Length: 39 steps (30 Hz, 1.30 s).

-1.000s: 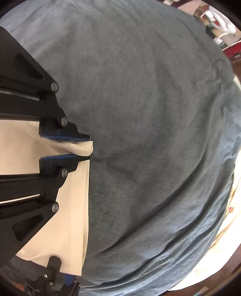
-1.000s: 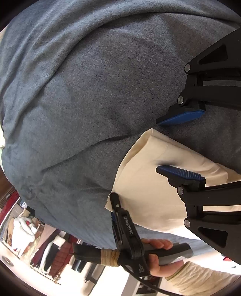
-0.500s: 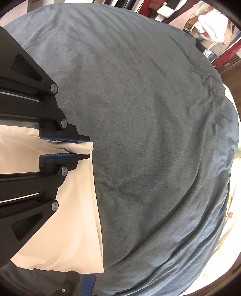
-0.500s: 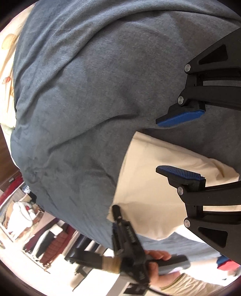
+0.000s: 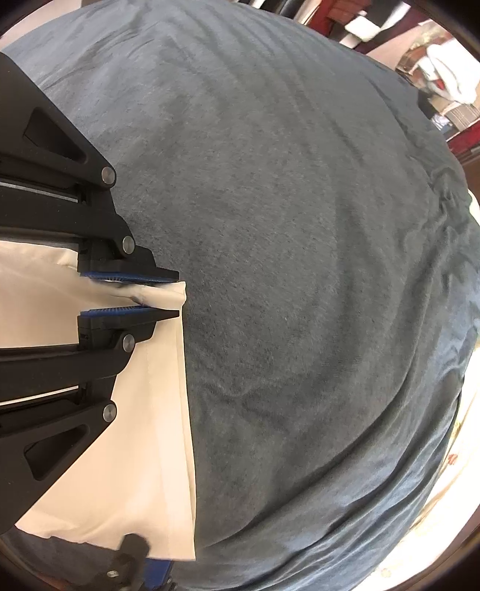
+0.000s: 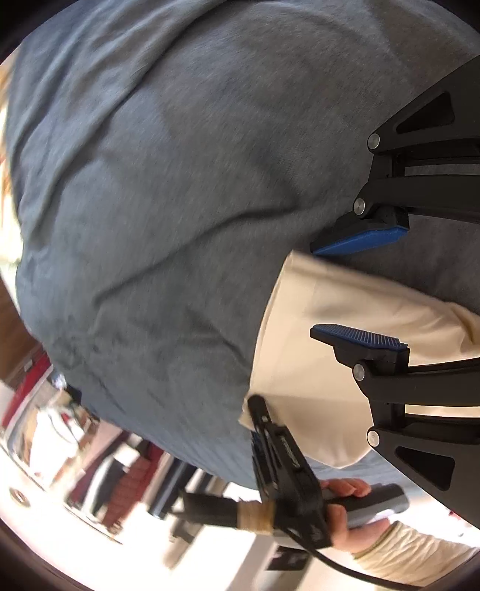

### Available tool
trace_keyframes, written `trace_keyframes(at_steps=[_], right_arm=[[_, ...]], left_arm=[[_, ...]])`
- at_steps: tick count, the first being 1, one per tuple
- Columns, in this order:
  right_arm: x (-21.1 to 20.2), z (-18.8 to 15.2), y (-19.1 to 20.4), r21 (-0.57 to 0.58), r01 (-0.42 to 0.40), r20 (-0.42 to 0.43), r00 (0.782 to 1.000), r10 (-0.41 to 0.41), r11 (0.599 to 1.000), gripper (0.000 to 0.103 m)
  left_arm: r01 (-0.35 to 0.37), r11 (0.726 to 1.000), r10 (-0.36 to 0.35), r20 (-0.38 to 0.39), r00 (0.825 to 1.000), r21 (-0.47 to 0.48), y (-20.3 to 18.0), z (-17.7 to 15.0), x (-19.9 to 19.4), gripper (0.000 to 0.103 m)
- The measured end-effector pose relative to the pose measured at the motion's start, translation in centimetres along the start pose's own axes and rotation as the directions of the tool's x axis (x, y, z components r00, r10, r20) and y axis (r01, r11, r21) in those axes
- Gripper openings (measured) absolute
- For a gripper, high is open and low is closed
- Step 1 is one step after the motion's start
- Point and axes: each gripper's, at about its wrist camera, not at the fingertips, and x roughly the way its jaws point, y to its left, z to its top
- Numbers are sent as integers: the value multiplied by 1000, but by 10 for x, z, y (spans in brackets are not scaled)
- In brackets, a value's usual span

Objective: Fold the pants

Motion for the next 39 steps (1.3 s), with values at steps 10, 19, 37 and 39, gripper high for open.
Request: trace_keyframes(at_steps=[10, 19, 37, 39], right_arm=[[1, -3, 36, -153, 25, 32, 999, -21, 988, 41], [9, 4, 12, -87, 48, 11, 999, -47, 995, 41], [-40, 33, -31, 44, 12, 64, 998, -15, 999, 8], [-47, 39, -39, 21, 60, 89, 994, -62, 998, 8]], left_arm=[[1, 999, -1, -11, 1000, -32, 3, -4, 6, 15], [-8, 999, 7, -13, 1000, -37, 1, -4, 9, 15], [108, 989, -125, 177, 976, 106, -70, 70, -33, 8], [127, 983, -149, 169, 974, 133, -84, 82, -24, 8]])
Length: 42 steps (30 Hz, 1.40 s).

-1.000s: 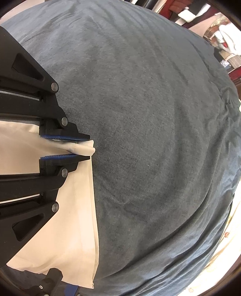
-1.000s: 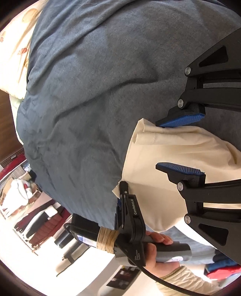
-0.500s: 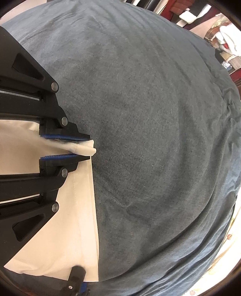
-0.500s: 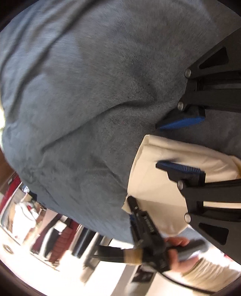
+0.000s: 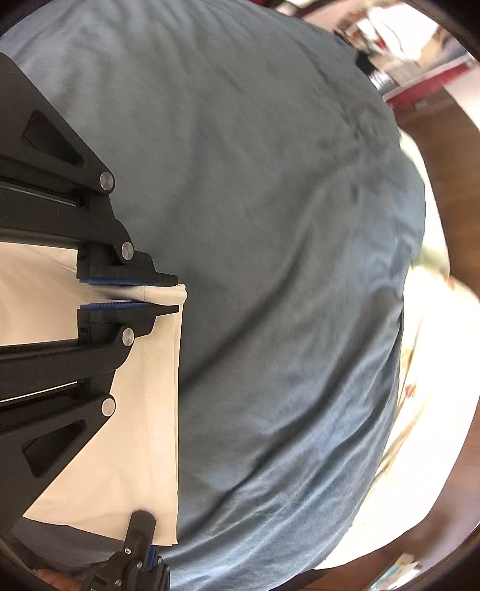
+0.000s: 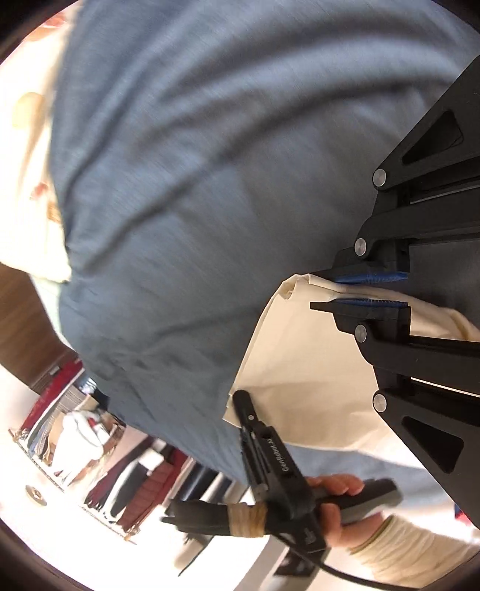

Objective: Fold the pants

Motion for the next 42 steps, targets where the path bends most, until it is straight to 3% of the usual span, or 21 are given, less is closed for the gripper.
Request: trace_keyframes(at_steps=[8, 20, 22, 26, 34, 42], right_arm=[[4, 13, -39, 35, 87, -16, 996, -87, 996, 8], [16, 12, -45, 36, 117, -45, 992, -115, 993, 8], [18, 13, -47, 41, 120, -58, 991, -118, 992, 9], [21, 15, -47, 38, 126, -67, 990, -123, 991, 9], [-13, 19, -22, -71, 117, 6, 993, -117, 991, 8], [-66, 15, 31, -240, 87, 107, 992, -62, 967, 8]], left_arm=[[58, 998, -54, -84, 995, 39, -18, 21, 53, 9], [121, 992, -117, -138, 984, 26, -5, 24, 60, 23], [135, 991, -131, -146, 981, 22, -3, 27, 63, 23], [140, 989, -131, -164, 978, 46, -3, 34, 62, 10], [95, 990, -93, -30, 995, 106, -10, 38, 1, 9], [27, 994, -39, 106, 994, 109, -8, 18, -80, 9]])
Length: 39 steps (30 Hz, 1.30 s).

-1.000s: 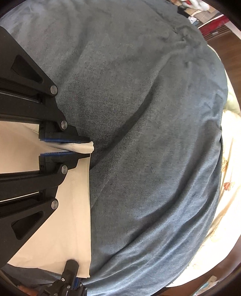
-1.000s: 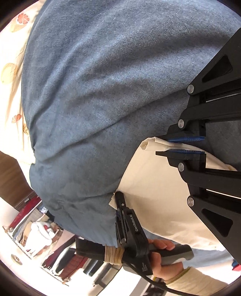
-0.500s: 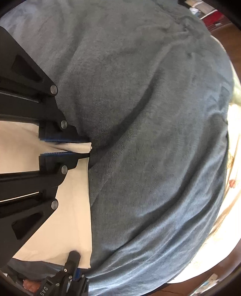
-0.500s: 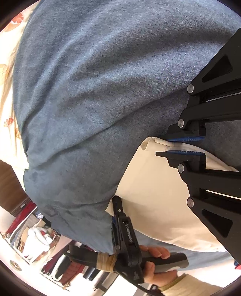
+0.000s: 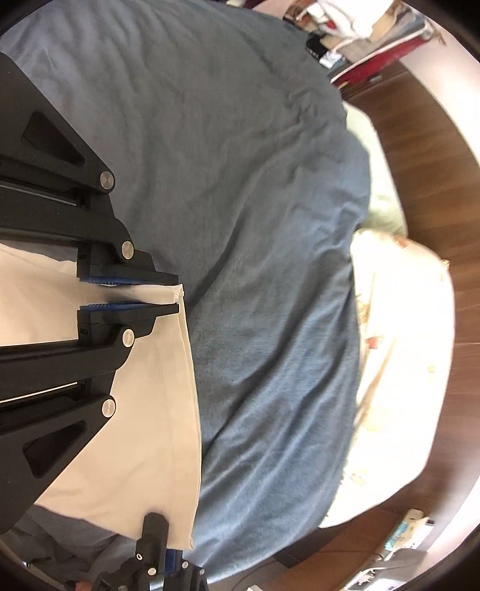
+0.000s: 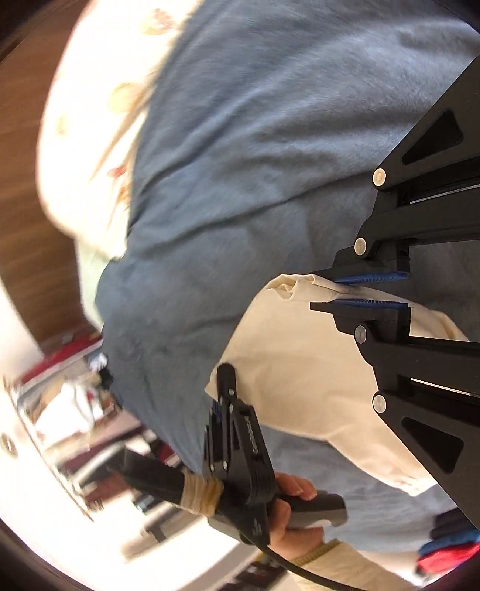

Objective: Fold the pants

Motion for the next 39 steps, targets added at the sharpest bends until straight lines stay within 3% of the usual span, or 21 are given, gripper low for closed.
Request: trace_keyframes(at_steps=[6, 12, 23, 32, 36, 38, 39], right_arm=[[-24, -1, 42, -145, -45, 34, 998, 50, 988, 8], [-35, -20, 99, -311, -107, 20, 993, 119, 944, 8], [-38, -87, 180, -521, -289, -175, 957, 231, 803, 8], [-29, -136, 211, -584, -409, -340, 908, 247, 701, 8], [-24, -157, 214, -608, -433, -390, 893, 225, 666, 8], [-20, -168, 217, -615, -439, -410, 887, 210, 655, 8], [-18, -173, 218, -614, -441, -416, 886, 206, 654, 8]], left_arm=[[-52, 998, 54, 51, 997, -42, 15, -39, -48, 9], [-95, 992, 100, 51, 994, -87, 25, -99, -82, 9], [-150, 980, 145, -49, 988, -127, 29, -209, -110, 9], [-197, 973, 186, -96, 978, -124, 23, -257, -122, 10], [-248, 963, 229, -158, 960, -107, 19, -278, -122, 14], [-280, 955, 258, -187, 948, -101, 19, -286, -123, 24], [-295, 949, 270, -199, 942, -108, 20, -290, -126, 24]])
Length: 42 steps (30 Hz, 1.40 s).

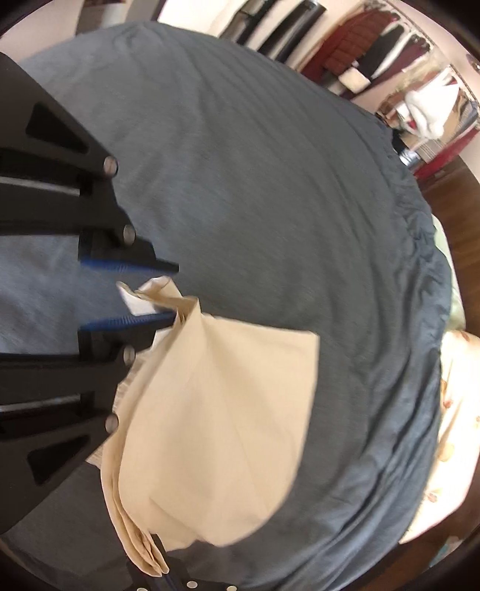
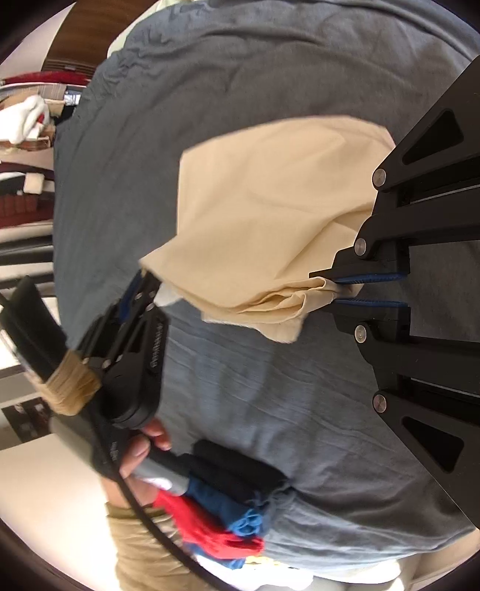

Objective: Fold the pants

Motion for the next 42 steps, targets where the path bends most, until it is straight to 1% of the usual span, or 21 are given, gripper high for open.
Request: trace_keyframes(at_steps=[2, 3, 4, 7, 8, 12, 15, 18, 20, 22, 24, 25, 26, 29, 31, 33, 36, 37, 39, 40, 42], right_arm=[[8, -3, 5, 5, -12, -23, 1000, 12, 1000, 8], [11, -6, 7, 10, -15, -29, 999, 16, 1000, 8], [13, -7, 8, 13, -17, -34, 999, 17, 1000, 8], [19, -11, 13, 20, -20, -52, 998, 21, 1000, 9], [21, -13, 15, 20, -25, -61, 998, 26, 999, 9], [28, -24, 19, 25, -42, -100, 994, 45, 999, 11], [32, -29, 21, 11, -68, -140, 988, 69, 998, 23], [29, -33, 25, 15, -64, -149, 987, 66, 998, 28], [21, -34, 30, -7, -60, -137, 989, 59, 998, 28], [4, -34, 30, -12, 3, -81, 997, -4, 1000, 28], [-10, -32, 22, 30, 48, -37, 998, -47, 998, 32], [-18, -32, 13, 68, 69, -13, 998, -68, 995, 37], [-25, -31, 3, 108, 93, 2, 996, -94, 990, 38], [-34, -33, -27, 209, 120, 8, 992, -124, 971, 38], [-36, -38, -51, 278, 127, -5, 991, -131, 952, 38], [-37, -42, -69, 295, 158, -26, 987, -157, 943, 38], [-35, -49, -85, 281, 213, -54, 977, -206, 936, 38], [-35, -51, -90, 281, 220, -61, 975, -211, 934, 38], [-35, -53, -98, 285, 213, -72, 977, -201, 934, 38], [-35, -55, -101, 291, 209, -74, 978, -196, 934, 38], [-35, -57, -106, 297, 205, -85, 979, -188, 933, 38]], left_arm=[[-21, 999, 21, -21, 1000, -34, 4, -7, -6, 28], [-40, 998, 38, -31, 999, -44, 5, -9, -8, 33], [-70, 996, 68, -42, 997, -56, 6, -12, -12, 43], [-125, 988, 118, -72, 990, -95, 9, -18, -19, 48], [-136, 984, 126, -87, 988, -118, 10, -20, -21, 53], [-137, 970, 115, -115, 987, -202, 12, -23, -23, 58], [-149, 956, 122, -118, 985, -254, 11, -22, -20, 61], [-133, 945, 108, -100, 989, -298, 6, -21, -18, 61], [-129, 937, 106, -87, 991, -325, -2, -22, -20, 63], [-98, 922, 77, -69, 995, -375, -10, -24, -24, 63], [-76, 881, 56, -56, 997, -466, -15, -31, -30, 63], [-60, 847, 42, -45, 998, -529, -16, -37, -34, 63], [-36, 798, 24, -28, 999, -602, -19, -46, -40, 63], [-6, 693, -5, -12, 1000, -721, -32, -67, -52, 63], [20, 656, -42, -10, 999, -754, -47, -76, -57, 63], [41, 638, -84, -17, 996, -769, -66, -80, -59, 61], [97, 652, -146, 1, 989, -752, -96, -79, -59, 58], [106, 648, -160, 2, 987, -754, -103, -79, -57, 56], [118, 622, -183, 4, 983, -774, -113, -81, -53, 51], [117, 599, -192, -1, 981, -792, -116, -84, -48, 46], [119, 564, -210, -2, 978, -817, -119, -88, -42, 44]])
